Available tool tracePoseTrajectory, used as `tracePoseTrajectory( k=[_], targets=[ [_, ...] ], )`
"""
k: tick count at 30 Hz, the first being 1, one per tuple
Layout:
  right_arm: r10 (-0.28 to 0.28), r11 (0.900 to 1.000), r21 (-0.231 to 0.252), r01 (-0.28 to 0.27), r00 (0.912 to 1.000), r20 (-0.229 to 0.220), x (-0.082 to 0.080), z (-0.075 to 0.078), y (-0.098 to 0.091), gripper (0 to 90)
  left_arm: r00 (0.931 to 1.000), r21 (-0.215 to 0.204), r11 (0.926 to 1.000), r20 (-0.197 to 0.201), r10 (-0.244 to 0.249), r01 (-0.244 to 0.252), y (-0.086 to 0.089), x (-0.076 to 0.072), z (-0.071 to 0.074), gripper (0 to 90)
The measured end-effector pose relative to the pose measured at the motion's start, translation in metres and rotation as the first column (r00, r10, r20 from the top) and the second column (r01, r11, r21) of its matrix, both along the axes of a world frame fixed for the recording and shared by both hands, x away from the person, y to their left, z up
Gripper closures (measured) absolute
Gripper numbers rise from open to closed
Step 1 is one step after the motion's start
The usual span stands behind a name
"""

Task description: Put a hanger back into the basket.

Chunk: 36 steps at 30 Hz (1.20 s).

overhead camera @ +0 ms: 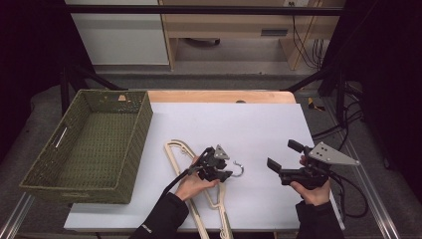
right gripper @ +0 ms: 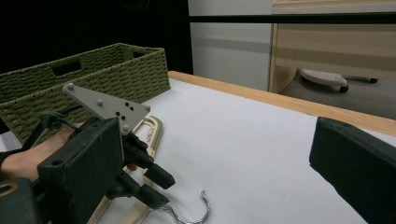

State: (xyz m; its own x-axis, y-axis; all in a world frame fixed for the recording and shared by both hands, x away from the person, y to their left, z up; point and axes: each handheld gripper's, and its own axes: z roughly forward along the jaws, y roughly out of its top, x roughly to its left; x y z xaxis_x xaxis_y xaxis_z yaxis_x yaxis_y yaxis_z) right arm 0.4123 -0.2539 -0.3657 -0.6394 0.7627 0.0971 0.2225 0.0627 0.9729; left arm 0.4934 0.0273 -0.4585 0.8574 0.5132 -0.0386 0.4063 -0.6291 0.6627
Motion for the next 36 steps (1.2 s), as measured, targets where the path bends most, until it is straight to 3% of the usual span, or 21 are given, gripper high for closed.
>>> tracePoseTrajectory(
  k=[5,18,26,36],
  targets=[
    [0.002,1.0,-0.002,-0.002,1.0,-0.002,0.0,0.0,0.001,3.4,0.9997,-0.002,1.0,-0.02,-0.01,0.01,-0.001,0.001,-0.003,76.9],
    [0.004,1.0,-0.006,-0.004,1.0,-0.003,0.001,-0.001,0.002,3.4,0.9966,0.005,0.9996,-0.078,-0.025,0.026,0.0,0.003,-0.004,87.2],
    [0.018,0.9997,-0.015,-0.019,0.9997,-0.016,0.002,-0.004,0.006,3.8,0.9981,0.007,0.9994,-0.051,-0.034,0.034,0.002,-0.001,0.001,88.5],
    [0.081,0.9967,0.005,-0.081,0.9927,-0.089,0.005,-0.014,0.026,7.2,0.9995,-0.051,0.9982,0.008,-0.031,0.031,0.018,-0.013,0.018,88.6]
  ],
)
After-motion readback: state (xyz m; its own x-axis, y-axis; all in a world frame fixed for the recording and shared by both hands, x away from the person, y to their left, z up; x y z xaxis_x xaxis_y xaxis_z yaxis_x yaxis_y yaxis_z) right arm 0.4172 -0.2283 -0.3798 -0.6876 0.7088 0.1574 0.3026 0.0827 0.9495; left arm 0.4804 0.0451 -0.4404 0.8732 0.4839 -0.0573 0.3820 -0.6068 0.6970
